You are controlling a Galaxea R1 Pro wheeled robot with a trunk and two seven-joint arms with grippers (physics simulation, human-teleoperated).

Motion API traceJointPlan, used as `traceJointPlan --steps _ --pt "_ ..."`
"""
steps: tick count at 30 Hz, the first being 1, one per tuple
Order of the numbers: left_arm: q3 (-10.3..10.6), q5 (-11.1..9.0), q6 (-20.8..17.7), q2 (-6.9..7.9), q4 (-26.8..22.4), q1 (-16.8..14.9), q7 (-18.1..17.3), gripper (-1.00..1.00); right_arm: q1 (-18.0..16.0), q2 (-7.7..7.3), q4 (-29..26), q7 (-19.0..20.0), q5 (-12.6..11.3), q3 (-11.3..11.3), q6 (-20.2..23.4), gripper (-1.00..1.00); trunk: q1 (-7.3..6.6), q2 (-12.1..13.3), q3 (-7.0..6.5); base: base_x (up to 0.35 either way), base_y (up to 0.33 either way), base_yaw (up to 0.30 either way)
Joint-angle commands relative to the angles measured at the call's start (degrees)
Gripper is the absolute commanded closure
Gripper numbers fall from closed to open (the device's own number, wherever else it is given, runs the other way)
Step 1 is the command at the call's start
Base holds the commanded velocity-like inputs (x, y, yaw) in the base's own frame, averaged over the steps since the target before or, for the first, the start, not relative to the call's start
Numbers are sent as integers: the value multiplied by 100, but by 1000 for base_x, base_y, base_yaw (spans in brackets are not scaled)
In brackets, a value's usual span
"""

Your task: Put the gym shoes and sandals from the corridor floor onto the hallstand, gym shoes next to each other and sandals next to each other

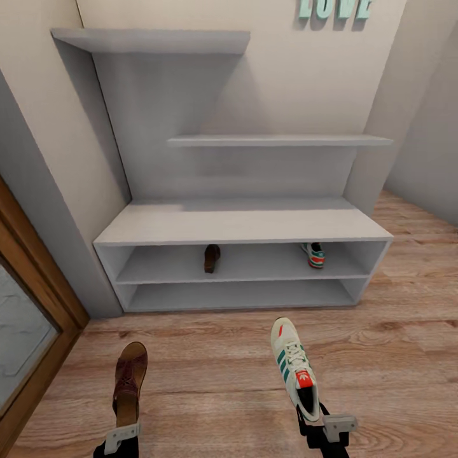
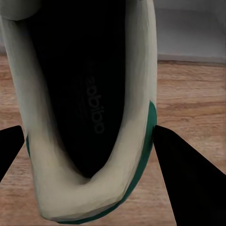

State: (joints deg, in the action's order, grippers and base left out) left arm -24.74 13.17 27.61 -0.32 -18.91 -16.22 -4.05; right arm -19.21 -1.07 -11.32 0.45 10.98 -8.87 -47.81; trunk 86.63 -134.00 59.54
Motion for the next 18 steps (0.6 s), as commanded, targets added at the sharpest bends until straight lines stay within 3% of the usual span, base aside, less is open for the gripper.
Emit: traceJointPlan --steps 1,15,18 --pt "-49 28 16 -3 2 -4 -44 100 -4 4 3 5 53 -49 -18 100 -1 -2 5 0 1 -2" --pt "-50 62 11 -3 2 -4 -51 100 -4 6 0 -1 55 -50 -20 100 -1 -2 5 0 0 0" --pt "-46 77 -48 -3 -4 -29 -52 100 -4 -59 17 -9 58 -63 -6 100 -1 -2 5 0 0 0"
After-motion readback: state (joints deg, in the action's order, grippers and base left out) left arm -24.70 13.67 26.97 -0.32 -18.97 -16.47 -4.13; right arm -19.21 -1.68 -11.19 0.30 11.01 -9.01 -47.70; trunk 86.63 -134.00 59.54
